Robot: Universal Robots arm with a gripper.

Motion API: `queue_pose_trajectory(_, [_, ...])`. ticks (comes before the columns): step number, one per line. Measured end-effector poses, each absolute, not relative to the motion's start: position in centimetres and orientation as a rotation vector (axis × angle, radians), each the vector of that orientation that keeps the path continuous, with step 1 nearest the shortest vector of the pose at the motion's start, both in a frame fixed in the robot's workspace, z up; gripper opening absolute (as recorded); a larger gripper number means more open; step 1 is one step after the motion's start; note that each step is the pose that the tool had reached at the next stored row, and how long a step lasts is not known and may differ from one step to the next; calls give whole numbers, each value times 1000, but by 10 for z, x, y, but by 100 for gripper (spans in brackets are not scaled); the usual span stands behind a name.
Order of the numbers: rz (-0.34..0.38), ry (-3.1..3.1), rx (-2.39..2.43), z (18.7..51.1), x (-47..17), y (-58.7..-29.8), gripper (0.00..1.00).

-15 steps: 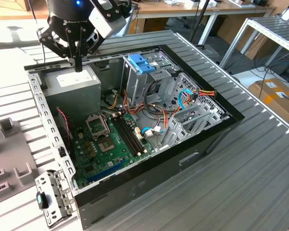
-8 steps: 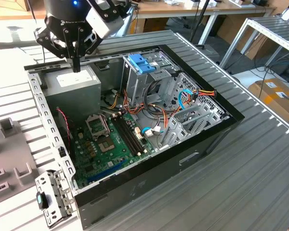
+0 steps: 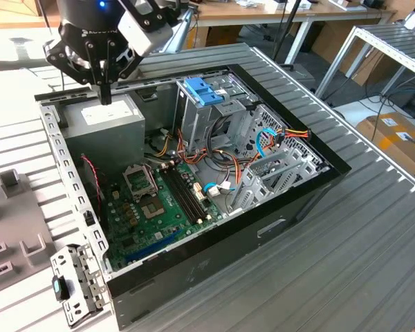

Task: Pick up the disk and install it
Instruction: 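Reach for the disk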

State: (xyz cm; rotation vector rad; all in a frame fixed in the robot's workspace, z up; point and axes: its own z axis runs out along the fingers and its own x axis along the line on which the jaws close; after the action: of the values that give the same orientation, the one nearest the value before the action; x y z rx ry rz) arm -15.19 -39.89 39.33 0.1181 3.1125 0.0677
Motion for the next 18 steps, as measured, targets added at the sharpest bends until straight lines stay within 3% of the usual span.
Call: queue_pose_trajectory(18, [68,3112,118,393,-166,-399,11])
